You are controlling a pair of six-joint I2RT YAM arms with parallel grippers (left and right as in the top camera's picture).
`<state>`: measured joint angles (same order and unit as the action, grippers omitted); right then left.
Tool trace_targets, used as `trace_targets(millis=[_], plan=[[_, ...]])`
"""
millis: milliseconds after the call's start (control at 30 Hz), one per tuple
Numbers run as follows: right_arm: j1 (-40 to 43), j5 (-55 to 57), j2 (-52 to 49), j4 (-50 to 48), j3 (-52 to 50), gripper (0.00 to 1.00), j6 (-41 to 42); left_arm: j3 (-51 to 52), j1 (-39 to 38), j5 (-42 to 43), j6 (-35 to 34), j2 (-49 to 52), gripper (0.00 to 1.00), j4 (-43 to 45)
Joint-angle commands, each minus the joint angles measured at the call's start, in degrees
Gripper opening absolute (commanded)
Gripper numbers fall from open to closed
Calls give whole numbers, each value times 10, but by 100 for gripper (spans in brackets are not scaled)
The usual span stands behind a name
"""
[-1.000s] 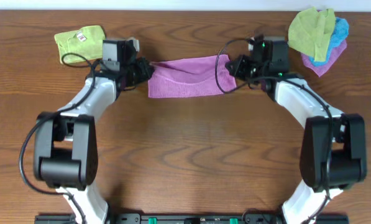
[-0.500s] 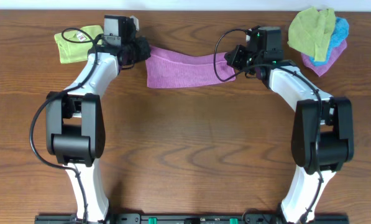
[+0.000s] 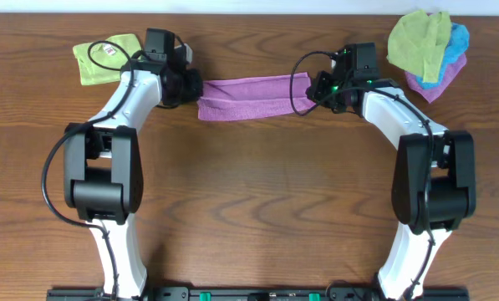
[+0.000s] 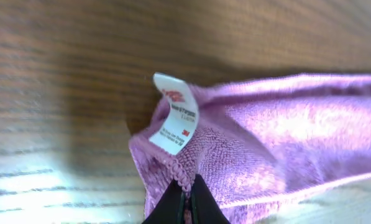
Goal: Fold the cloth
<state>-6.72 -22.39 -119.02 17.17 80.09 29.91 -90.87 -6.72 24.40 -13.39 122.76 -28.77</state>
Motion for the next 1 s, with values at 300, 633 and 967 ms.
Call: trace_targets(millis=[300,633,967], plan=[[-5,13,-9,-28,9,2,-8,-11,-6,-28,20,7,6,28],[-4,12,-10,-2,8,33,-9,-11,-9,-28,28,9,38,2],[-4,-23,-5,18,9,57,-28,-12,-3,-45,47,5,33,-63]])
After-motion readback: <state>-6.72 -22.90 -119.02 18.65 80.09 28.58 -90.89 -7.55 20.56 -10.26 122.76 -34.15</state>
